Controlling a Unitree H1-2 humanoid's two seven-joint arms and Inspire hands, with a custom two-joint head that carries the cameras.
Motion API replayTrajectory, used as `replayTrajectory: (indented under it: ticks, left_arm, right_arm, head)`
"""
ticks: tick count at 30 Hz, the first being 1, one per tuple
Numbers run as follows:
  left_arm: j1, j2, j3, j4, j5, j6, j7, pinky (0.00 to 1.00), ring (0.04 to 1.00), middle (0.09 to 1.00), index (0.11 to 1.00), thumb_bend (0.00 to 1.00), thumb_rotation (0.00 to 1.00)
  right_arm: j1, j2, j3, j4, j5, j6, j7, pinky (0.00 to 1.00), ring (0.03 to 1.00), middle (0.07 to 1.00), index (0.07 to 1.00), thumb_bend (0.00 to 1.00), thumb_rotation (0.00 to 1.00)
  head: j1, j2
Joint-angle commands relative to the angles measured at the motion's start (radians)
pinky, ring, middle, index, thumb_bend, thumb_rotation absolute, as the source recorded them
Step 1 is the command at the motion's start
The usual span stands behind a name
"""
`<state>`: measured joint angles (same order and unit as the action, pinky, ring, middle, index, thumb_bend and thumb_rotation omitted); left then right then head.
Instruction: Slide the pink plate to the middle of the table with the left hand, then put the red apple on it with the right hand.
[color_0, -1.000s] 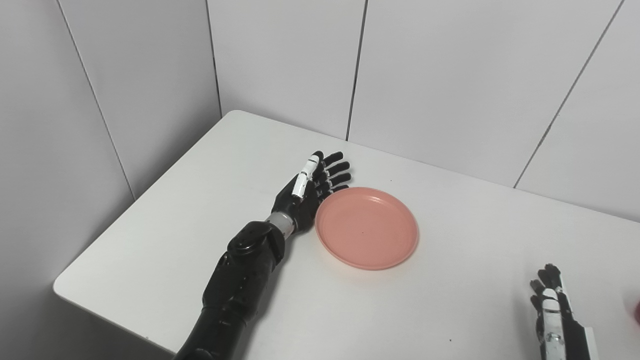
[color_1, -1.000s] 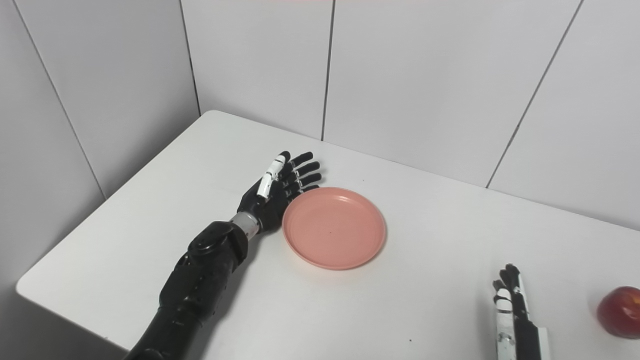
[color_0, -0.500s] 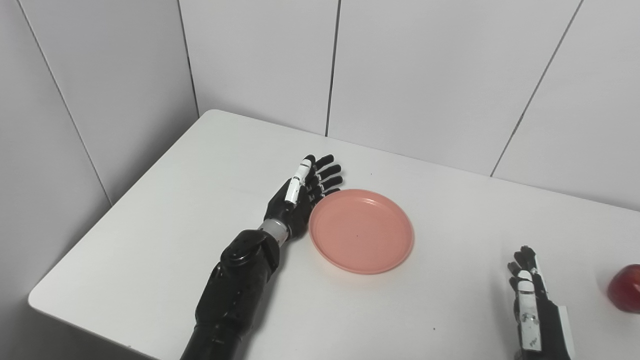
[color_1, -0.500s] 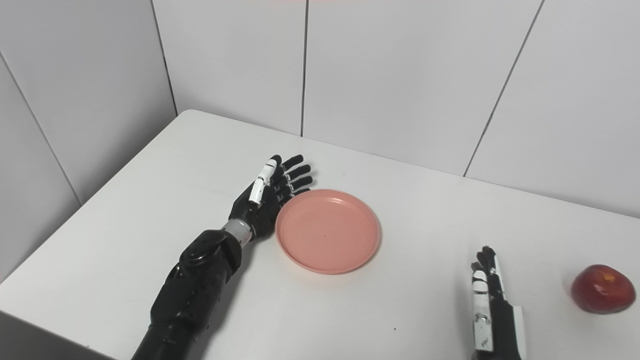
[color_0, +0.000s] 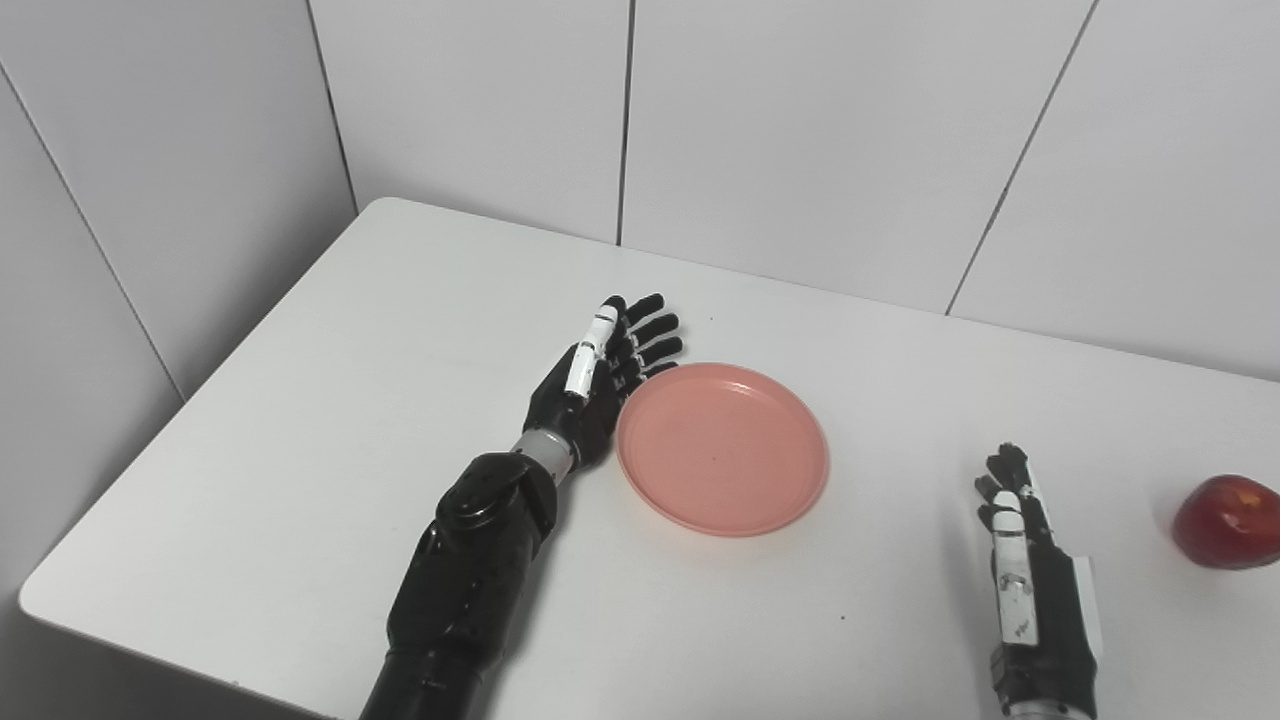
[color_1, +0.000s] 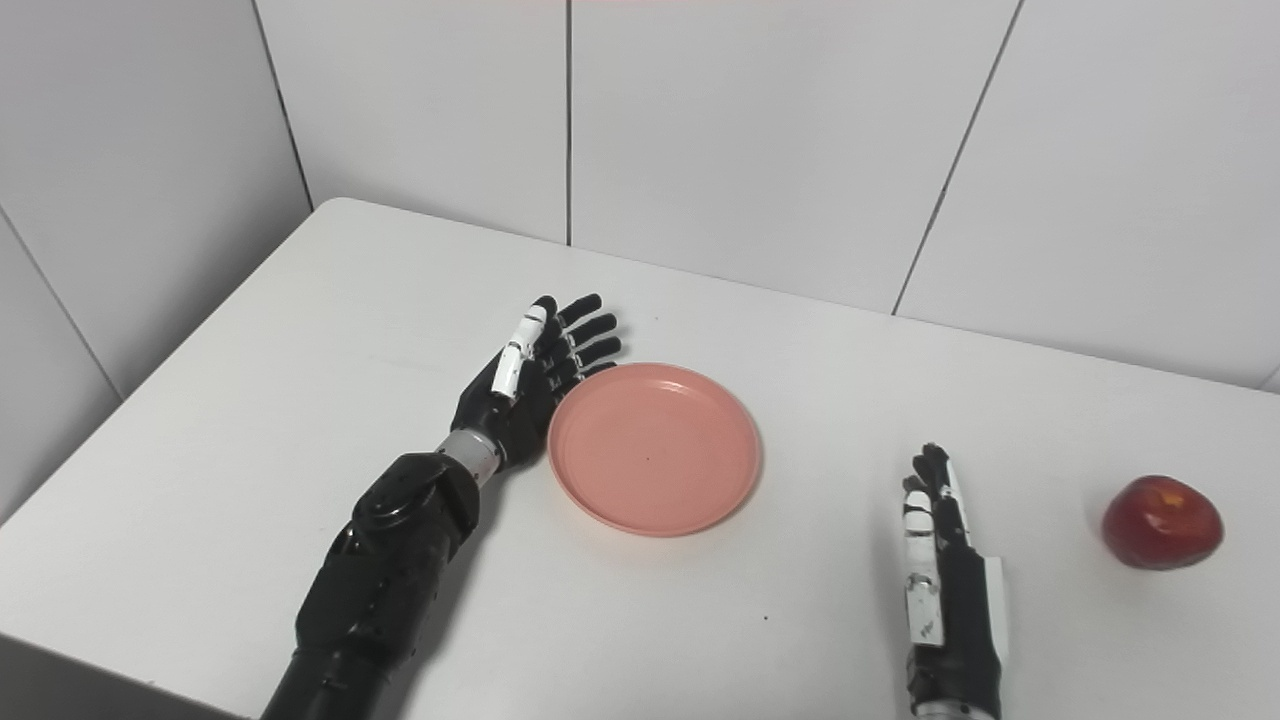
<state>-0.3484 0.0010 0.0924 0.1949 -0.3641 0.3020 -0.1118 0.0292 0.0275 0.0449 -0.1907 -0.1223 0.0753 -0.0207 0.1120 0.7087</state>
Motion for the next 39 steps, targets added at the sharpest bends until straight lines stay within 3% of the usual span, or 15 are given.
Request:
replayTrajectory:
  ticks: [1,13,24,39]
  left_arm:
    - [0.003,-0.009,-0.011,-0.005,0.007,0.039,0.000,0.86,0.867,0.868,0.850,0.33,1.00]
    - [0.022,-0.047,-0.043,-0.035,0.003,0.050,-0.005,0.86,0.868,0.871,0.855,0.33,1.00]
    - [0.037,-0.078,-0.081,-0.068,0.012,0.069,-0.004,0.86,0.870,0.871,0.848,0.33,1.00]
    - [0.063,-0.095,-0.099,-0.128,0.021,0.105,0.006,0.88,0.879,0.878,0.855,0.34,1.00]
  right_arm:
    - [-0.020,0.013,0.003,-0.035,-0.003,-0.012,-0.013,0.96,0.931,0.940,0.941,0.13,1.00]
    - [-0.025,0.044,0.013,-0.036,-0.040,0.002,-0.035,0.92,0.920,0.930,0.931,0.15,1.00]
    - [-0.035,0.066,0.015,-0.041,-0.051,0.033,-0.049,0.92,0.917,0.924,0.929,0.13,1.00]
    - [-0.041,0.072,0.020,-0.023,-0.079,0.028,-0.060,0.91,0.907,0.917,0.922,0.18,1.00]
  head:
    - [-0.011,0.004]
    - [-0.089,0.020]
    - [-0.115,0.027]
    - [-0.150,0.035]
